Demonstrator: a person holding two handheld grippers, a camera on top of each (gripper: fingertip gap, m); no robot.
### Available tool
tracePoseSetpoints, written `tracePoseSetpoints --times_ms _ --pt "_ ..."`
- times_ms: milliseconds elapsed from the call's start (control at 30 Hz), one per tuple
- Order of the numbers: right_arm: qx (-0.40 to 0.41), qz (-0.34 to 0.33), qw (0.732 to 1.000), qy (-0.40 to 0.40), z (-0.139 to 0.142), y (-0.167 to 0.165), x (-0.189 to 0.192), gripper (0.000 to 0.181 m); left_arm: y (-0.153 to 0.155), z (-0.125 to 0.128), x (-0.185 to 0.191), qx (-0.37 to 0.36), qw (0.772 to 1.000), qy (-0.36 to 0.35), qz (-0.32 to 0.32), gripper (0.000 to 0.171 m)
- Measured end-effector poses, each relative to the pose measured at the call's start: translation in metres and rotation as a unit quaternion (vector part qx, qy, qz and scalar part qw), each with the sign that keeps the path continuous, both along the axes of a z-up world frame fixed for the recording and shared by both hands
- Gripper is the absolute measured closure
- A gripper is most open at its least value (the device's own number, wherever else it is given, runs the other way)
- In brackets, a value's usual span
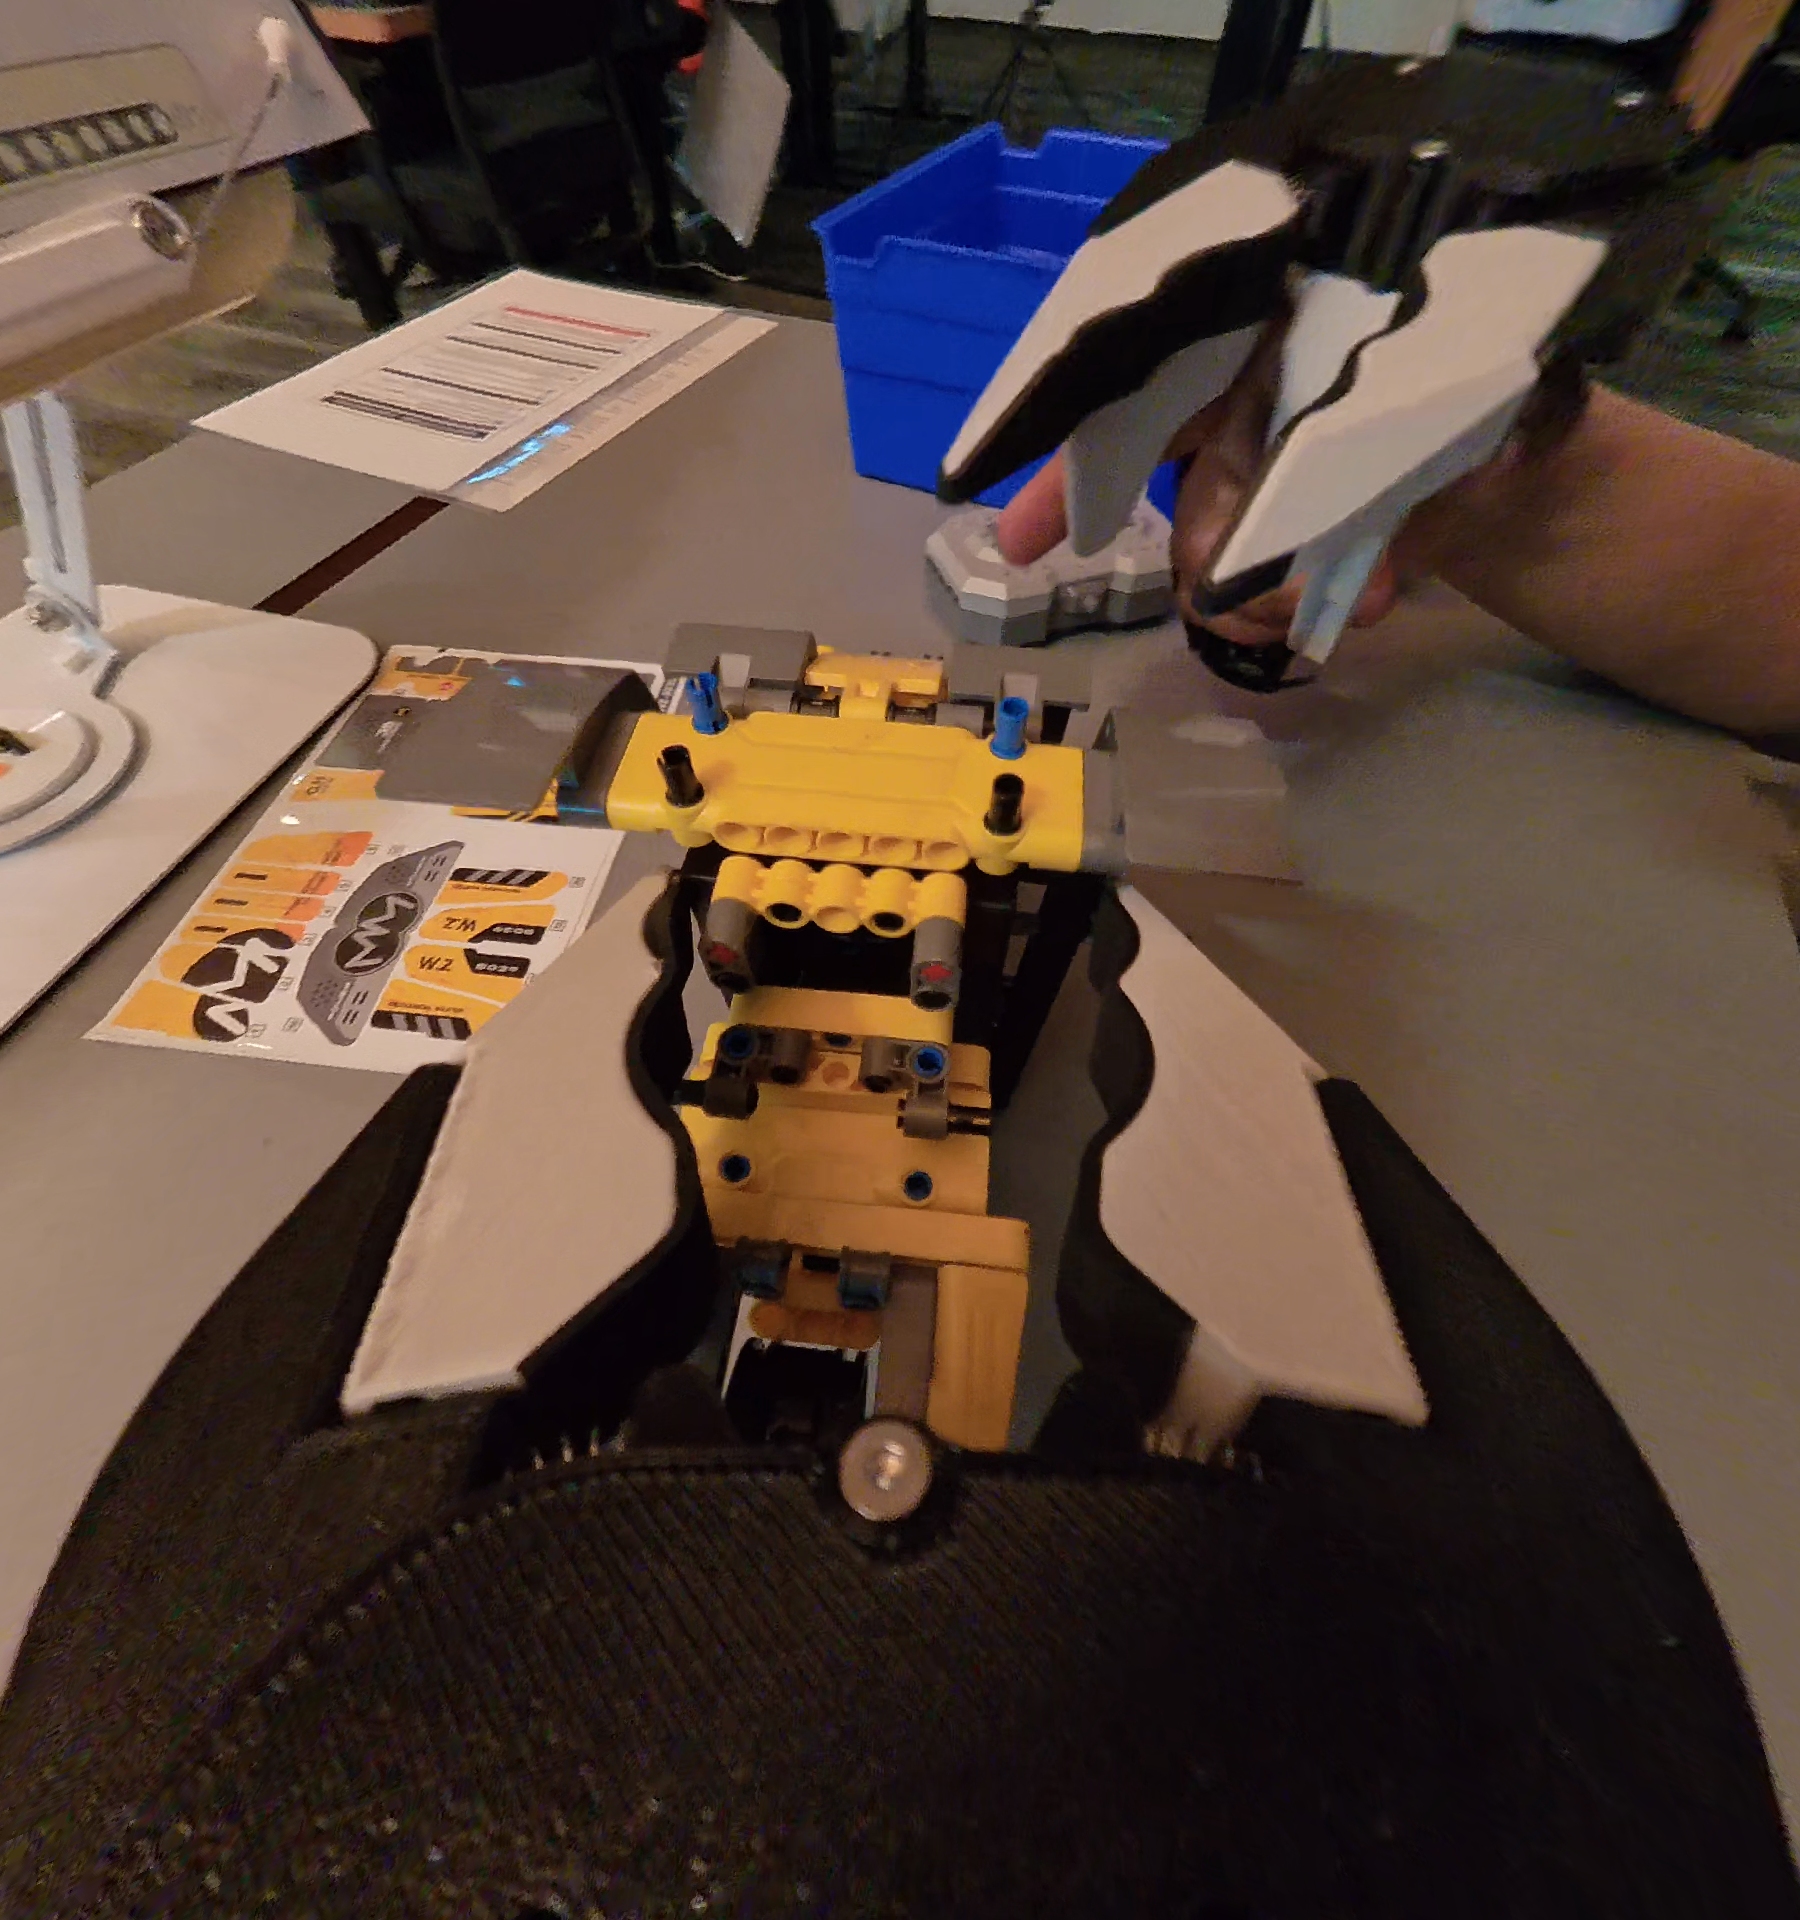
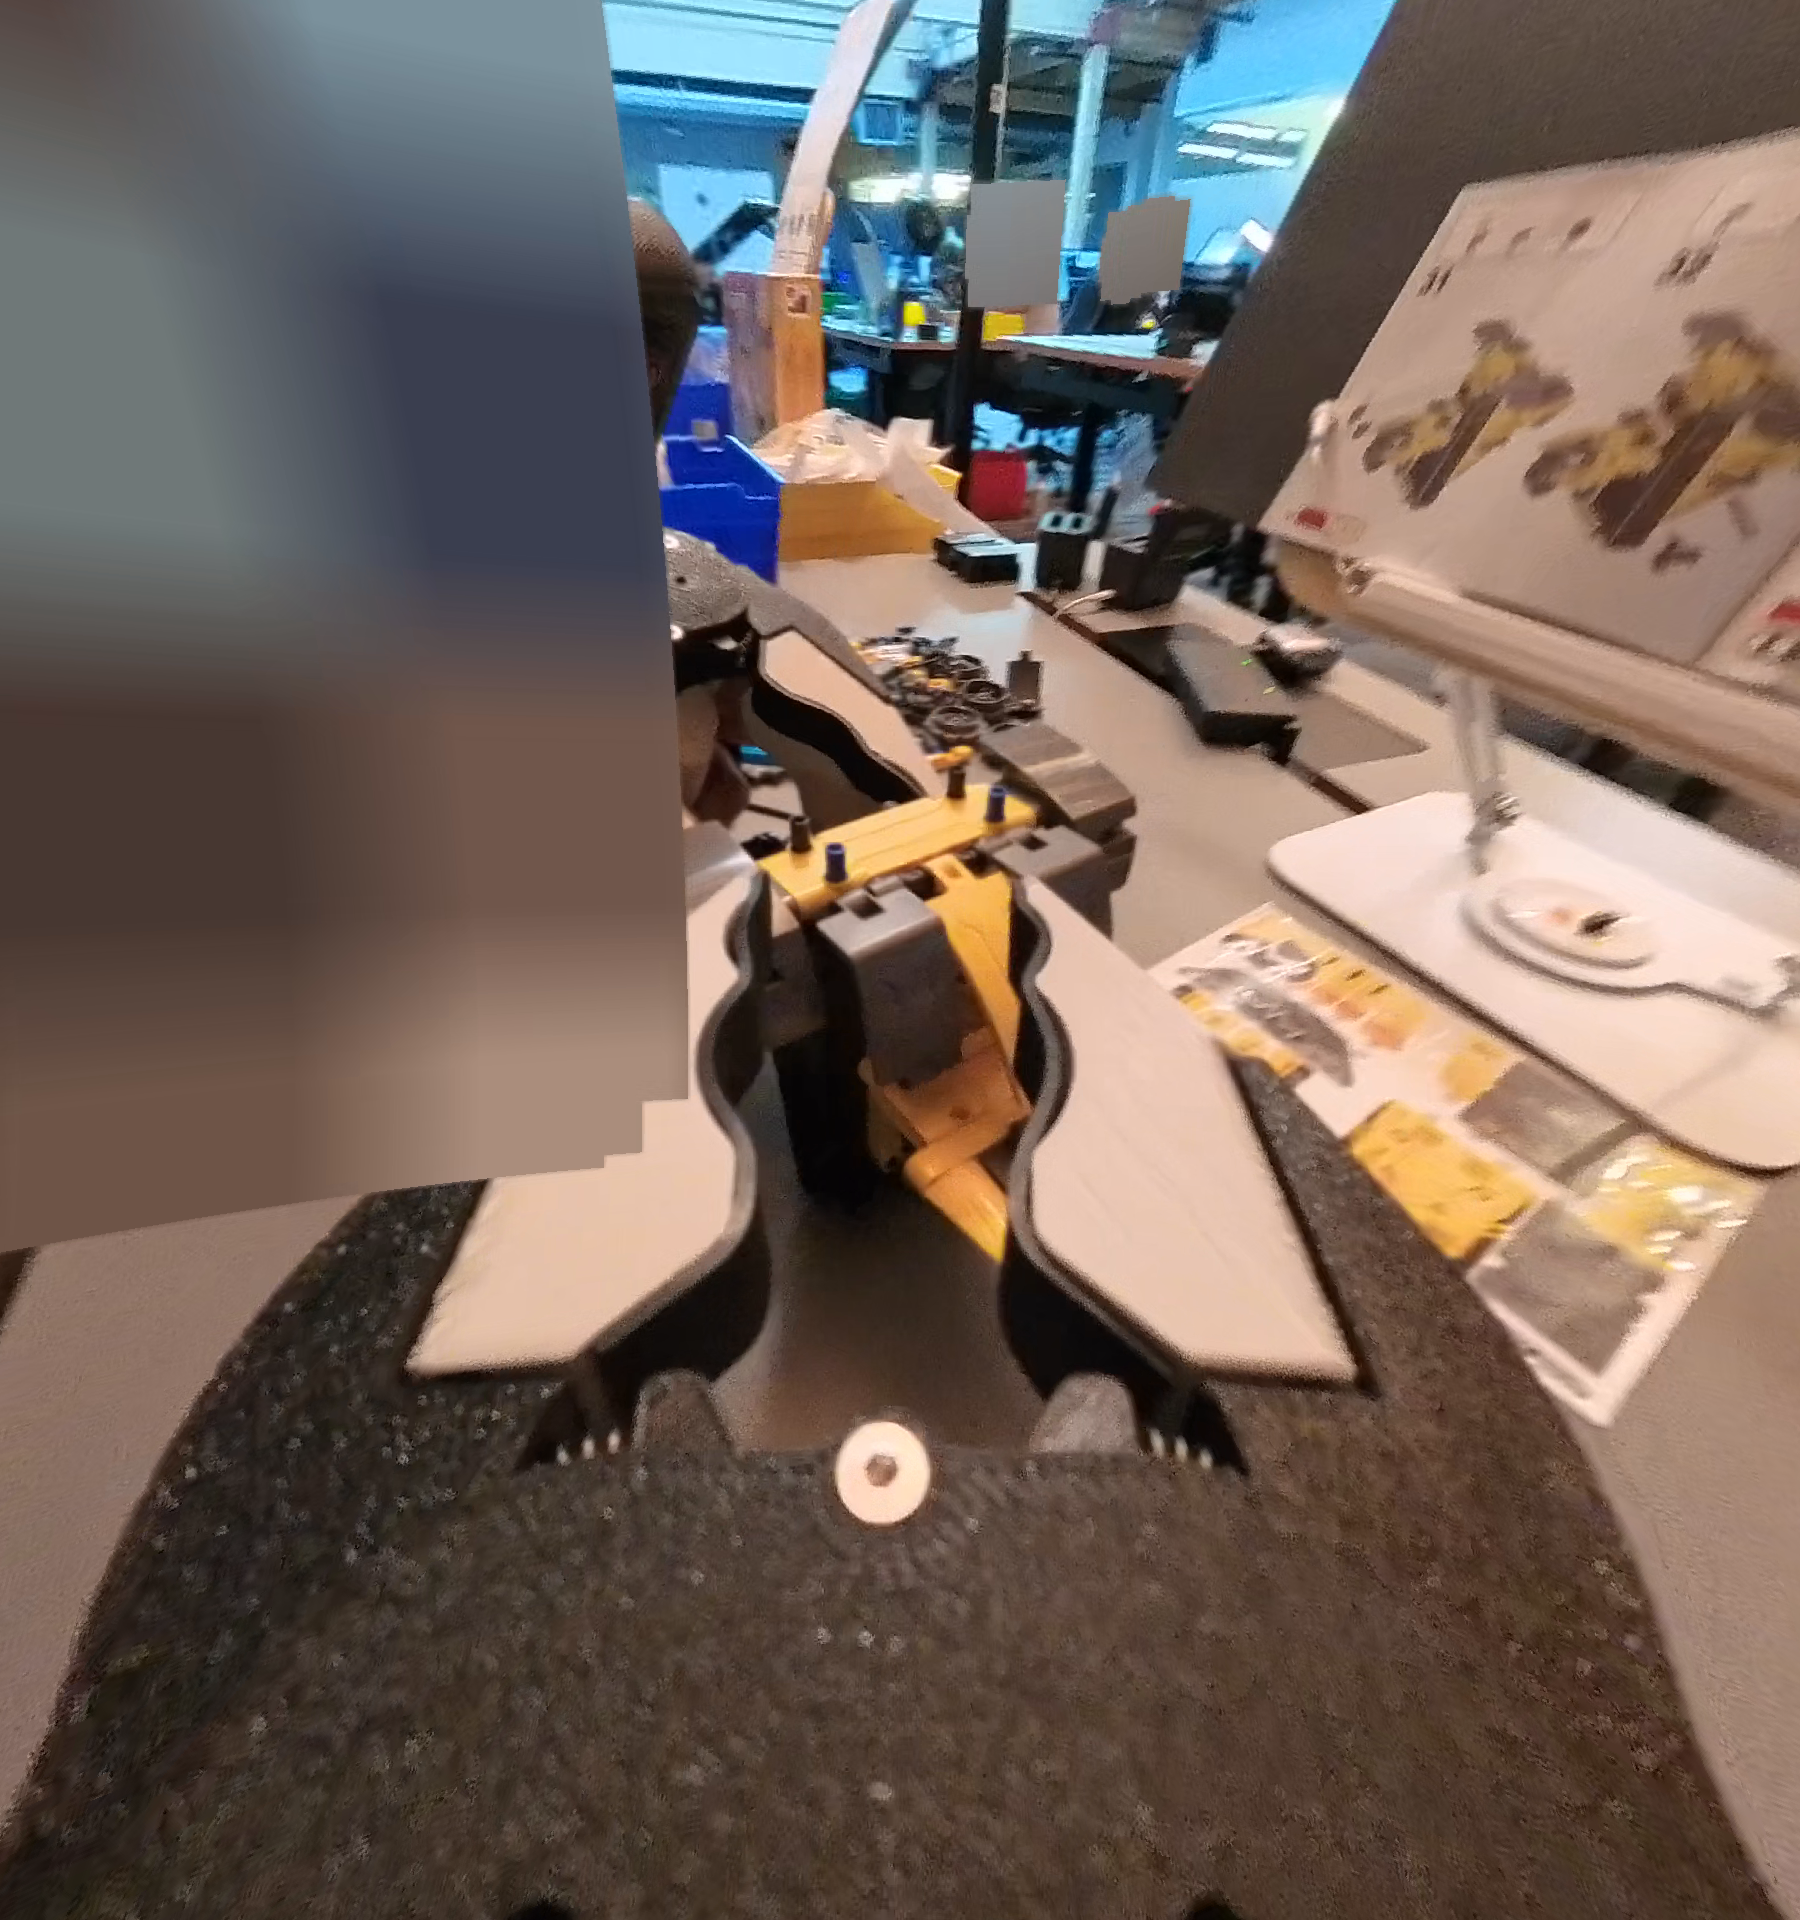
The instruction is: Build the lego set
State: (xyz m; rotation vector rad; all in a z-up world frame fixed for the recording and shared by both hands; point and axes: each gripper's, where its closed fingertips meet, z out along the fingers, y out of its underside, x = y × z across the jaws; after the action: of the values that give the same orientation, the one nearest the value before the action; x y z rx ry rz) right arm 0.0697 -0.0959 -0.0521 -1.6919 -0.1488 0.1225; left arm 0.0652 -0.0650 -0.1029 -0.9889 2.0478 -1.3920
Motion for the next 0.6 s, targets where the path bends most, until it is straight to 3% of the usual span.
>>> tracePoseSetpoints --times_ms 33,100,300,600 --pt "-0.005 0.012 1.000 0.023 -0.002 0.000 -0.001 0.135 0.000 0.000 -0.001 -0.006 1.000 0.002 -0.005 0.100" --pt "-0.015 0.028 0.999 0.044 -0.005 0.001 -0.003 0.135 0.000 0.001 -0.003 -0.014 1.000 0.001 -0.013 0.100" --pt "-0.002 0.016 1.000 -0.006 -0.002 0.004 -0.011 0.148 -0.003 0.003 -0.005 -0.014 0.999 -0.017 -0.024 0.100" --pt "-0.019 0.012 1.000 -0.020 -0.010 0.006 -0.011 0.137 -0.003 0.010 -0.007 -0.019 0.999 -0.040 -0.030 0.103"
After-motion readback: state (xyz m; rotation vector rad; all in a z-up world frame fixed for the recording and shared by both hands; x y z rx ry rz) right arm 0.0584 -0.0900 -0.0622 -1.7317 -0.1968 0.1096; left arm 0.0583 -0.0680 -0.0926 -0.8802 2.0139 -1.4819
